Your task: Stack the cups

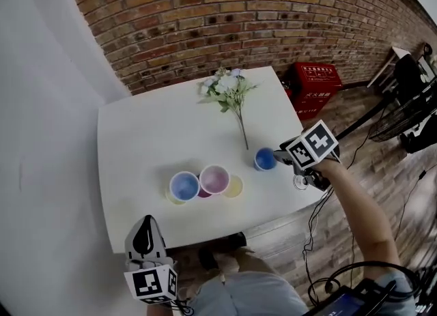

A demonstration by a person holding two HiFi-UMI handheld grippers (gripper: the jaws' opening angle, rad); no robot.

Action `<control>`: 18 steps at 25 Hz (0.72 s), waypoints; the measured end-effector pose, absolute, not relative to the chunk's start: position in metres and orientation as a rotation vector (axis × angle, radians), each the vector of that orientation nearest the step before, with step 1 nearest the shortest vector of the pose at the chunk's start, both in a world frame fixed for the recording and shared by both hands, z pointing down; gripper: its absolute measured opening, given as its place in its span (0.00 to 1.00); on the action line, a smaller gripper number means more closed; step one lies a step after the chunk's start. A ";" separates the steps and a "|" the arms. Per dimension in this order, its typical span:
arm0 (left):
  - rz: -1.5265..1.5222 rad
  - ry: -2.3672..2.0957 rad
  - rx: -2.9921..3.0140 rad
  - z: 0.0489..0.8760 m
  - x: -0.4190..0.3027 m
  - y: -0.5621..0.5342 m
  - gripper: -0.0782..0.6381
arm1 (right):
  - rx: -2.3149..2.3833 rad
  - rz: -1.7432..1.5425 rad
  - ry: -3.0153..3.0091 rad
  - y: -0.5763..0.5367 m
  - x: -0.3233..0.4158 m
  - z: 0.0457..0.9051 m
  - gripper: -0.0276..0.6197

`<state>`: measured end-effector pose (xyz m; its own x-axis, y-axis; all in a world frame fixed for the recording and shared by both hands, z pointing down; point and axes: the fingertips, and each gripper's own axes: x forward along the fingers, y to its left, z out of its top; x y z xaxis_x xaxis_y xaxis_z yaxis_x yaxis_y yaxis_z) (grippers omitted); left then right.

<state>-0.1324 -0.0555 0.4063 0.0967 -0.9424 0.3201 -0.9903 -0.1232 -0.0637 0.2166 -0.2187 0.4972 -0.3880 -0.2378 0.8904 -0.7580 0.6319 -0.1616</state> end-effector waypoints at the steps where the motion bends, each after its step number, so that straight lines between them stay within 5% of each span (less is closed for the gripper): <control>1: 0.431 -1.957 2.193 0.407 -0.132 -0.056 0.12 | 0.786 0.723 -1.931 -0.219 0.216 0.501 0.24; 6: 0.449 -1.947 2.184 0.416 -0.131 -0.056 0.12 | 0.777 0.742 -1.911 -0.223 0.213 0.516 0.23; 11: 0.456 -1.948 2.169 0.421 -0.135 -0.053 0.12 | 0.783 0.716 -1.872 -0.226 0.215 0.523 0.08; 18: 0.441 -1.948 2.166 0.420 -0.136 -0.049 0.12 | 0.768 0.692 -1.857 -0.228 0.211 0.520 0.07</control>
<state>-0.1362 -0.0488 0.4202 0.0901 -0.9338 0.3462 -0.9919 -0.1153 -0.0530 0.2111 -0.2283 0.5197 -0.3271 -0.2049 0.9225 -0.7586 0.6391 -0.1270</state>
